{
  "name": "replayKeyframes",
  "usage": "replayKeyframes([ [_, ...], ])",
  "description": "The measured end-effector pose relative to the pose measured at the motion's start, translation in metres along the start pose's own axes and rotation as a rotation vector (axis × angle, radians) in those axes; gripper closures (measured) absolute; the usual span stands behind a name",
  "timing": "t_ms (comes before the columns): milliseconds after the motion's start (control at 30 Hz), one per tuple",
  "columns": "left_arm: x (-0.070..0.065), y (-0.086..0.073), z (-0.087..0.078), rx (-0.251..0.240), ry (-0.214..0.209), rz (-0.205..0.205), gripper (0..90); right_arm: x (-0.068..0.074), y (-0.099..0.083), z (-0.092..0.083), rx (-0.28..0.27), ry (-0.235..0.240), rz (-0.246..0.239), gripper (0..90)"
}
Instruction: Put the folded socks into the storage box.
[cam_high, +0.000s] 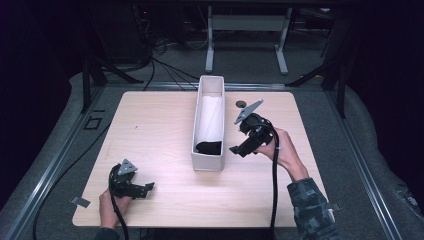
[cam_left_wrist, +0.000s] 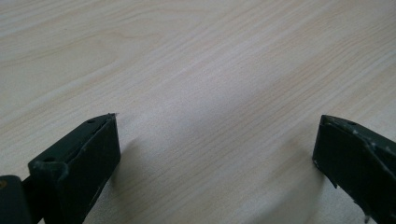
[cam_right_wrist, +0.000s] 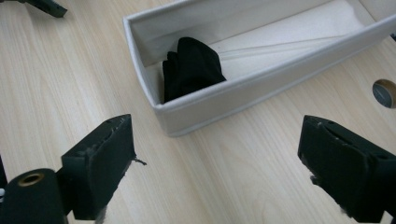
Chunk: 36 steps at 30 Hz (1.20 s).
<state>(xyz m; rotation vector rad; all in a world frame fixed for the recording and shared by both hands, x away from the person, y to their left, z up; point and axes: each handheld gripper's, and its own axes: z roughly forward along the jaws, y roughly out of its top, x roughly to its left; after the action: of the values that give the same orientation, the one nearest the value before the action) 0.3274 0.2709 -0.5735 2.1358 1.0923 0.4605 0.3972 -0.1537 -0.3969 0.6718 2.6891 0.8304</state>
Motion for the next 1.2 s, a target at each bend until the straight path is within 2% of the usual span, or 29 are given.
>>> replayKeyframes([
  [200, 0.000, 0.000, 0.000, 0.000, 0.000, 0.000, 0.5, -0.002, -0.020, -0.008, -0.006, -0.013, 0.038, 6.3],
  [667, 0.000, 0.000, 0.000, 0.000, 0.000, 0.000, 0.5, -0.005, -0.074, -0.016, -0.007, -0.094, 0.121, 1.4],
  [833, 0.000, 0.000, 0.000, 0.000, 0.000, 0.000, 0.5, -0.005, -0.093, -0.015, -0.003, -0.110, 0.148, 1.2],
  [900, 0.000, 0.000, 0.000, 0.000, 0.001, 0.000, 0.5, -0.005, -0.101, -0.012, -0.012, -0.101, 0.165, 0.8],
  [1033, 0.000, 0.000, 0.000, 0.000, 0.000, -0.001, 0.5, -0.004, -0.117, -0.008, 0.006, -0.117, 0.184, 0.7],
  [1067, 0.000, 0.000, 0.000, 0.000, 0.001, 0.000, 0.5, -0.004, -0.123, -0.005, -0.005, -0.111, 0.192, 0.7],
  [1200, 0.000, 0.000, 0.000, 0.000, 0.000, 0.000, 0.5, -0.003, -0.138, 0.002, 0.006, -0.113, 0.213, 0.9],
])
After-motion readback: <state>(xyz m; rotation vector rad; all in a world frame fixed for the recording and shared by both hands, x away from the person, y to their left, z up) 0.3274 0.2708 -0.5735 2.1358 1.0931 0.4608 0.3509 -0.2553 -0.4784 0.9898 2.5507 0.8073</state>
